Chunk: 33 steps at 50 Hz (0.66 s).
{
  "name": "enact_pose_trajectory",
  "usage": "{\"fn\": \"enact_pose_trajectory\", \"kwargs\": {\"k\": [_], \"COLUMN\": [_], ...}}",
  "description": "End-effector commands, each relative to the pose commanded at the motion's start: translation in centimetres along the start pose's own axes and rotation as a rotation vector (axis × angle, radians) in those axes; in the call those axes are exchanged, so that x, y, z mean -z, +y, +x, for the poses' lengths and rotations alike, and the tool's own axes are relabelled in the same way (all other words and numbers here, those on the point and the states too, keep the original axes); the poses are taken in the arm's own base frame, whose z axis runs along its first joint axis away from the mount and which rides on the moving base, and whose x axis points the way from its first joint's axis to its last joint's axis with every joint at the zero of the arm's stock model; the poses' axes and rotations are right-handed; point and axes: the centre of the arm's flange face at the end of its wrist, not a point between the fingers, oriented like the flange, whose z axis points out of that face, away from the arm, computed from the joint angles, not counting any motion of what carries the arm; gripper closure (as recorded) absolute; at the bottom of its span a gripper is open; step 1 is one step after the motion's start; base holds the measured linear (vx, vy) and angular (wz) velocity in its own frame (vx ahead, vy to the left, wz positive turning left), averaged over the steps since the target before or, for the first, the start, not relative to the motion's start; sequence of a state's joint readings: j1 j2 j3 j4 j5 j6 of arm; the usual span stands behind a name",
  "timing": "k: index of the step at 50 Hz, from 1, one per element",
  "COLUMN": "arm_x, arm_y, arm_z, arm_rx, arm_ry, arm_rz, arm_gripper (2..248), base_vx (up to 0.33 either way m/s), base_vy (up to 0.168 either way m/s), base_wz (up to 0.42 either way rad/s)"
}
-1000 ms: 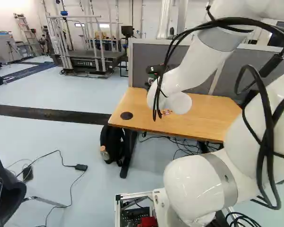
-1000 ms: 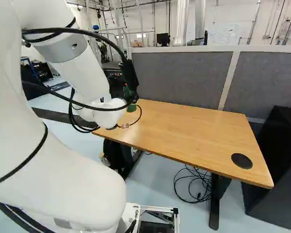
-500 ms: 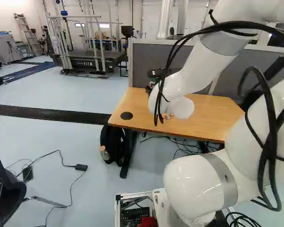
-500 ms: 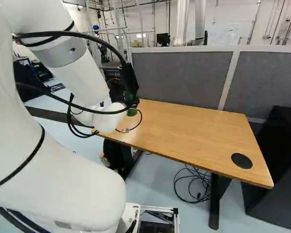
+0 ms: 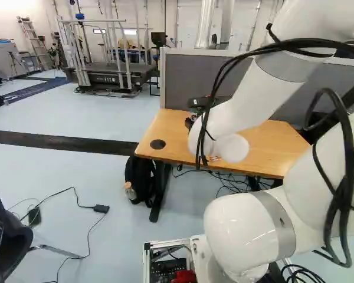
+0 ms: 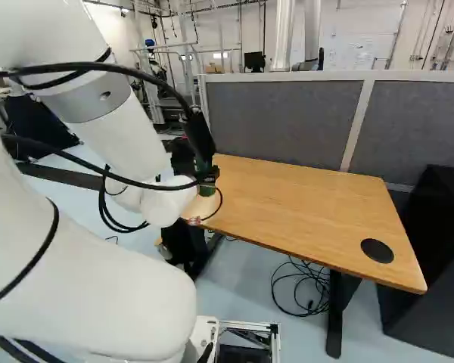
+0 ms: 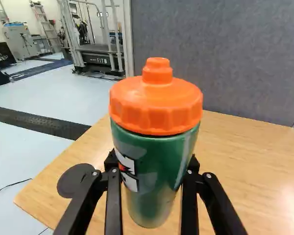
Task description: Pick up the green bottle from the table
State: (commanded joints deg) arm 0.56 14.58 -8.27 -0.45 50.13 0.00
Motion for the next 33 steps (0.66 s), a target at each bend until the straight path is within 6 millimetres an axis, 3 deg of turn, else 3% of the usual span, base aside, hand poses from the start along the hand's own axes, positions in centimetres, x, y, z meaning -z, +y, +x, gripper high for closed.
{"fn": "enact_pose_trajectory", "kwargs": {"k": [33], "arm_x": [1.6], "arm_y": [0.3], "arm_z": [-2.1], "arm_rx": [-0.008], "arm_ry": [-0.035], "arm_rz": [-0.015], "arm_gripper": [142], "base_vx": [0.000], "base_vy": [0.000], "base_wz": [0.000]}}
